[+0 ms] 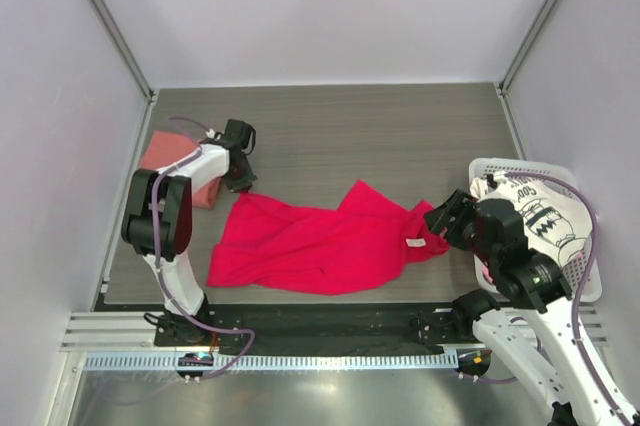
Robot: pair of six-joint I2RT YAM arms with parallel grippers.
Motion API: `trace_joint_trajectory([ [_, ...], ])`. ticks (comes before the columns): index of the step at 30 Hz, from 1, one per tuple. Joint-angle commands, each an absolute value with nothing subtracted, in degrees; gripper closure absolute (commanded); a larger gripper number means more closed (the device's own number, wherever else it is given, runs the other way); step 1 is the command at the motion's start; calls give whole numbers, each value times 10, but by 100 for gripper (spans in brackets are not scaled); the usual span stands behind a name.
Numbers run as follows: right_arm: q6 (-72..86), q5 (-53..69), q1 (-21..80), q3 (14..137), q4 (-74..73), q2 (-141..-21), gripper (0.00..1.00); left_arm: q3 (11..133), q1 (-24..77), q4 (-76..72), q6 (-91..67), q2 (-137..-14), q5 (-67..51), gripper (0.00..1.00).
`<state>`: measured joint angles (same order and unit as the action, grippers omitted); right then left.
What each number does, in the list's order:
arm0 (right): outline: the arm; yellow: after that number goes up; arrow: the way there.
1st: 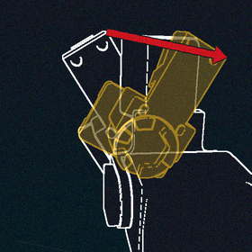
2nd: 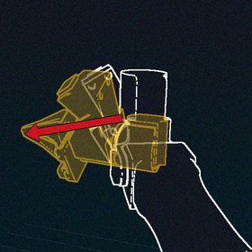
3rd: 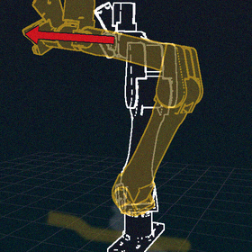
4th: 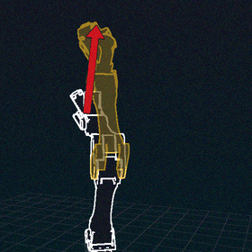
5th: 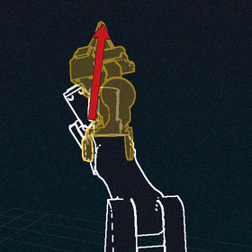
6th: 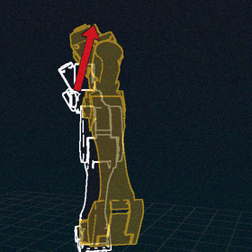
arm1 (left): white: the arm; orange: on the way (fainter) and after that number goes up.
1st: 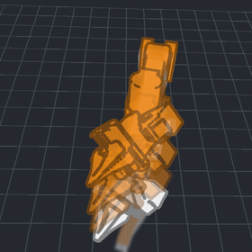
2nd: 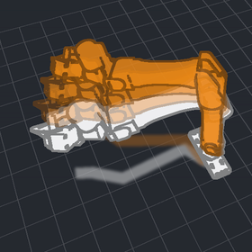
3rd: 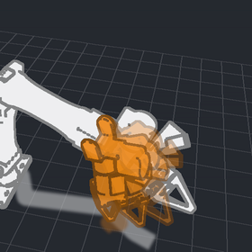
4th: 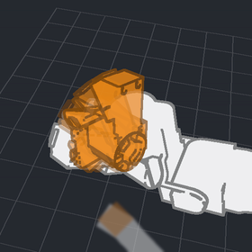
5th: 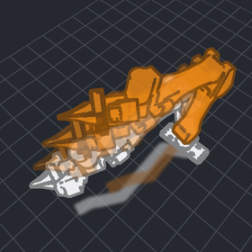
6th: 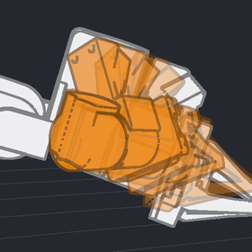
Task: Fold and stack the t-shirts
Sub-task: Flatten the tshirt out
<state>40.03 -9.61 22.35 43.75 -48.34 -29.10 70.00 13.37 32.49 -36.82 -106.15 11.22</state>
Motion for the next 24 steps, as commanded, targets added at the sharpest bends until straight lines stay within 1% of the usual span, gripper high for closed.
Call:
trace_joint_trajectory([
  [1, 403, -84, 222, 462, -483, -279, 28, 686, 131, 328, -370, -983, 110, 100],
  [3, 395, -70, 222, 456, -466, -305, 23, 672, 133, 331, -382, -927, 99, 100],
  [5, 379, -31, 222, 444, -440, -336, 23, 661, 132, 330, -394, -867, 91, 100],
  [6, 374, -19, 222, 442, -426, -375, 24, 650, 132, 330, -396, -847, 89, 100],
  [8, 365, -8, 222, 449, -390, -416, 27, 643, 131, 336, -398, -823, 80, 100],
  [9, 357, -8, 221, 453, -368, -461, 30, 639, 132, 338, -397, -807, 77, 100],
  [12, 342, 11, 223, 468, -324, -519, 34, 634, 132, 364, -391, -795, 74, 100],
  [14, 331, 10, 223, 487, -293, -587, 36, 623, 132, 374, -391, -780, 74, 100],
  [15, 320, 8, 223, 495, -278, -611, 36, 616, 132, 375, -395, -755, 72, 100],
  [16, 315, 5, 224, 513, -272, -663, 36, 596, 132, 374, -397, -741, 71, 100],
  [18, 307, 3, 225, 539, -252, -711, 36, 575, 132, 363, -406, -715, 71, 100],
  [19, 299, -19, 225, 547, -244, -731, 36, 551, 132, 354, -407, -698, 66, 100],
  [20, 297, -25, 225, 555, -237, -770, 36, 540, 132, 339, -408, -695, 62, 100],
  [24, 289, -30, 232, 598, -209, -852, 36, 520, 132, 345, -404, -725, 46, 100],
])
